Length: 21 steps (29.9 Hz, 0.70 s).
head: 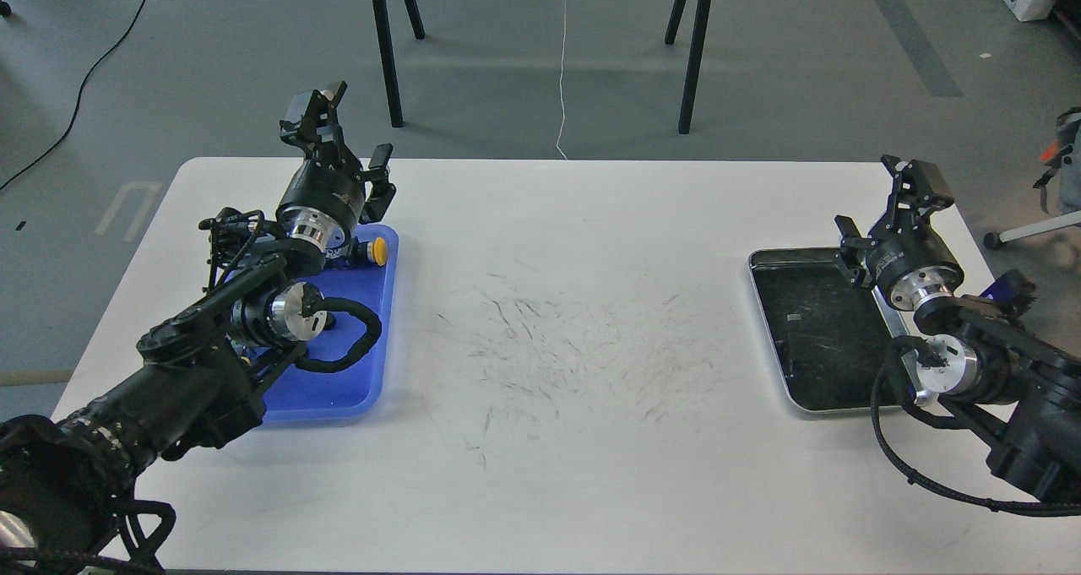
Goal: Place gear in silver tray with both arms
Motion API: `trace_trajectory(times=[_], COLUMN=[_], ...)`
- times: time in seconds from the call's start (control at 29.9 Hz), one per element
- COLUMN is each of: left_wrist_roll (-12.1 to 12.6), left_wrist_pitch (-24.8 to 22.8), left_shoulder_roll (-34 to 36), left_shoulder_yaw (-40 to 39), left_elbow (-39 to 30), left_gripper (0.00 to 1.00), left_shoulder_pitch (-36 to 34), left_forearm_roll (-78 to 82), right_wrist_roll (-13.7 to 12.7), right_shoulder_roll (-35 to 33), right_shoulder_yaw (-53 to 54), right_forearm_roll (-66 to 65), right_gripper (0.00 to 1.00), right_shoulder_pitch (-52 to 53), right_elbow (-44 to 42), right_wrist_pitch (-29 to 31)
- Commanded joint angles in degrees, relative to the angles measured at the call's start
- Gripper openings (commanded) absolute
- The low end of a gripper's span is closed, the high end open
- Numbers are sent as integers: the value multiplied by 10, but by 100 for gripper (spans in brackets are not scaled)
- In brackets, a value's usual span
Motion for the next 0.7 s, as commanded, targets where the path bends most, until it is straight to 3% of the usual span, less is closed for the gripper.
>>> trace_trajectory(times=[0.0, 0.67], left_wrist_roll=[0, 0], left_wrist_pitch=[3, 2], left_shoulder_roll=[0, 0], left_shoulder_yaw=[0, -28], left_elbow=[1, -2], left_gripper=[100, 100], left_shoulder_pitch=[5, 14], left_forearm_roll=[1, -26], right_wrist_roll=[0, 0], right_shoulder_roll=[1, 2], right_shoulder_yaw=[0, 0], right_forearm_roll=[-1, -1], right_gripper=[99, 99], right_shoulder_pitch=[0, -3], right_elbow=[3, 1], right_wrist_pitch=[-1, -6])
